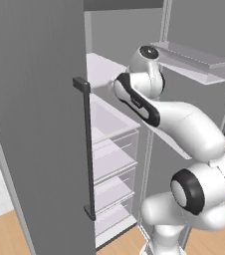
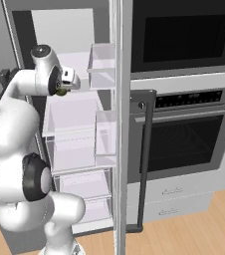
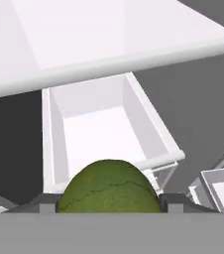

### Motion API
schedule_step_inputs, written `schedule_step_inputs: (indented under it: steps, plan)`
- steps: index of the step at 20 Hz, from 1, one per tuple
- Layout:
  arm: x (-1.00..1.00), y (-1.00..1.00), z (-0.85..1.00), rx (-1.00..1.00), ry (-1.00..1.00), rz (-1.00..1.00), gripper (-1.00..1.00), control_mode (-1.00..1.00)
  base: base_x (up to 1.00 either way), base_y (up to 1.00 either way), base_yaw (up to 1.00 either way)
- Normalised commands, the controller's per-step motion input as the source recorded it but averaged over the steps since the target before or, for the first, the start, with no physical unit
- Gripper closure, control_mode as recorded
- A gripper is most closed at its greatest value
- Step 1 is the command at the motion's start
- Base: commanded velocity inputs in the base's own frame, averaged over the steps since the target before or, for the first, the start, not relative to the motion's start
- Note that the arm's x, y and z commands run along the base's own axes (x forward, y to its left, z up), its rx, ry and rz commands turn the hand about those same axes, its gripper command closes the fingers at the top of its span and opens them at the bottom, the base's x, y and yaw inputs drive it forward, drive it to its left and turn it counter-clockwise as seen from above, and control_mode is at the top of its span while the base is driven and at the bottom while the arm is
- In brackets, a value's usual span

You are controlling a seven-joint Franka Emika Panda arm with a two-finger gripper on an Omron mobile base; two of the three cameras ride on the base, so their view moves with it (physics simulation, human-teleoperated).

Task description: Place one lime and one fish in each tupperware on the nearby counter, to pack two identical lunches.

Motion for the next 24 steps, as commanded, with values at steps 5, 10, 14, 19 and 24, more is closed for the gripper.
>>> schedule_step_inputs:
  steps: [5, 10, 14, 19, 24]
  plan:
    - [-1.00, 0.00, -0.20, 0.00, 0.33, -0.01, 1.00, -1.00, 0.00, 0.00, 0.00]
    - [-1.00, -0.07, -0.70, 0.00, 0.08, -0.01, 1.00, -1.00, 0.00, 0.00, 0.00]
    - [-1.00, -0.25, -0.91, 0.00, -0.02, 0.00, 1.00, -1.00, 0.00, 0.00, 0.00]
    - [-0.95, -0.27, -0.41, 0.00, 0.00, -0.01, 1.00, -1.00, 0.00, 0.00, 0.00]
    - [-0.64, -0.08, 0.00, 0.00, 0.00, -0.05, 1.00, -1.00, 0.00, 0.00, 0.00]
